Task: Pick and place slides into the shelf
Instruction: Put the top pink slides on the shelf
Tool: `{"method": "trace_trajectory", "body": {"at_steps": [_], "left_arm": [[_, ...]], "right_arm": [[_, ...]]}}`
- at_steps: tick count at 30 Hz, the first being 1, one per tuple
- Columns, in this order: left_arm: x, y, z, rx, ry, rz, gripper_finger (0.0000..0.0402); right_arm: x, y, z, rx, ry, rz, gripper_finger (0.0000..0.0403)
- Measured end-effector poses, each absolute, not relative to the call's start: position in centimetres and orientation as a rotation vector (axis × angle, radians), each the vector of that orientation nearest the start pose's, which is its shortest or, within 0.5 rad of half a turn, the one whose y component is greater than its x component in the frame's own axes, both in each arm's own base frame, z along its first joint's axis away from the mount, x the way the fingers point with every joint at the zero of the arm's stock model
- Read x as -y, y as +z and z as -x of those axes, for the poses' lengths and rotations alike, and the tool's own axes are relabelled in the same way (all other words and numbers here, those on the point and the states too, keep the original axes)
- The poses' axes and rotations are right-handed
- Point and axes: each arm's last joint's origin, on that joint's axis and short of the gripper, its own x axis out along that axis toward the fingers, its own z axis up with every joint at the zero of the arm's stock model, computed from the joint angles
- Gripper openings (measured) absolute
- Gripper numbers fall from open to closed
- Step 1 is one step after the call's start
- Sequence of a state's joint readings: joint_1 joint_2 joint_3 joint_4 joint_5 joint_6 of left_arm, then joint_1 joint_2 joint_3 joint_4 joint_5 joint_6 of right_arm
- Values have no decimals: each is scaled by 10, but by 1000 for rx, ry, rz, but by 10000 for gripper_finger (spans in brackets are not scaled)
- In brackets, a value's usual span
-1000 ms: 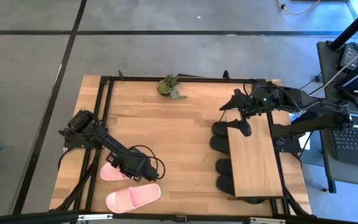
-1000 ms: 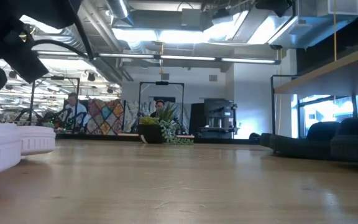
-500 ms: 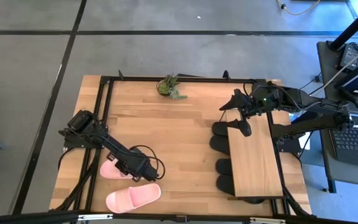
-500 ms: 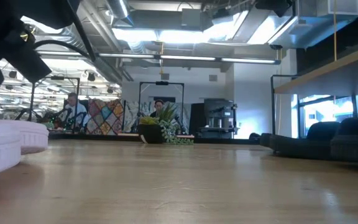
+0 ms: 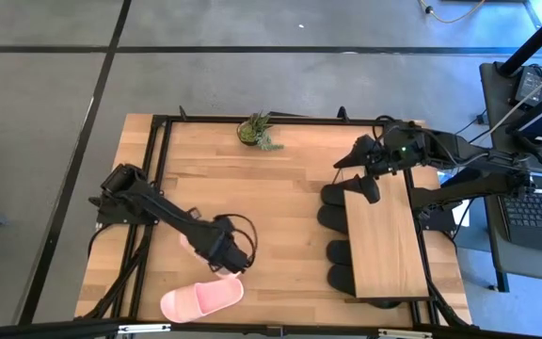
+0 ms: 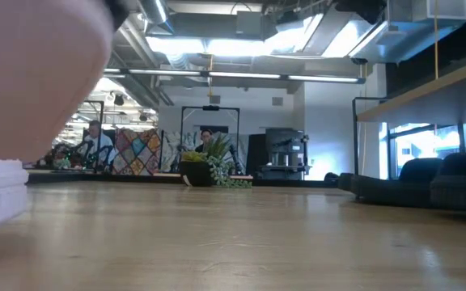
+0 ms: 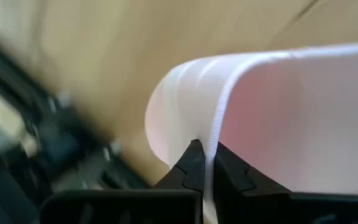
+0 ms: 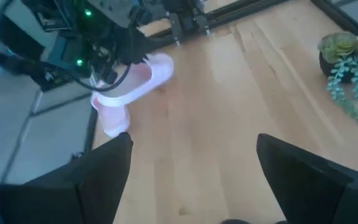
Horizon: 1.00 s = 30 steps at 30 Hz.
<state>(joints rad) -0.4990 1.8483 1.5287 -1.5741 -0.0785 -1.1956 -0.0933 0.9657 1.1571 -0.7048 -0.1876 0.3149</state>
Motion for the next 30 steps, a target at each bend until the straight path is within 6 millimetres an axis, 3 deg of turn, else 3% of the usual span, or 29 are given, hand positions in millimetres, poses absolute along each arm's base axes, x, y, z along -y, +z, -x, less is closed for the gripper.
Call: {"method": "trace_trajectory", "body": {"at_steps": [8,14,22,30], "left_arm": [[137,307,-305,-1365,535,29,3],[125,345,-324,-1162,395,-195,4],[113,380,-355,-906,202,-503,4],[113,393,-363,-839,184,-949,7]], "right_arm": [[9,420,-171,-414,102,-509,343],[6,446,-162,-336,205,-503,343],[-4,458,-164,-275,461,-508,343],[-2,454,-172,-328,296,-788,343]]}}
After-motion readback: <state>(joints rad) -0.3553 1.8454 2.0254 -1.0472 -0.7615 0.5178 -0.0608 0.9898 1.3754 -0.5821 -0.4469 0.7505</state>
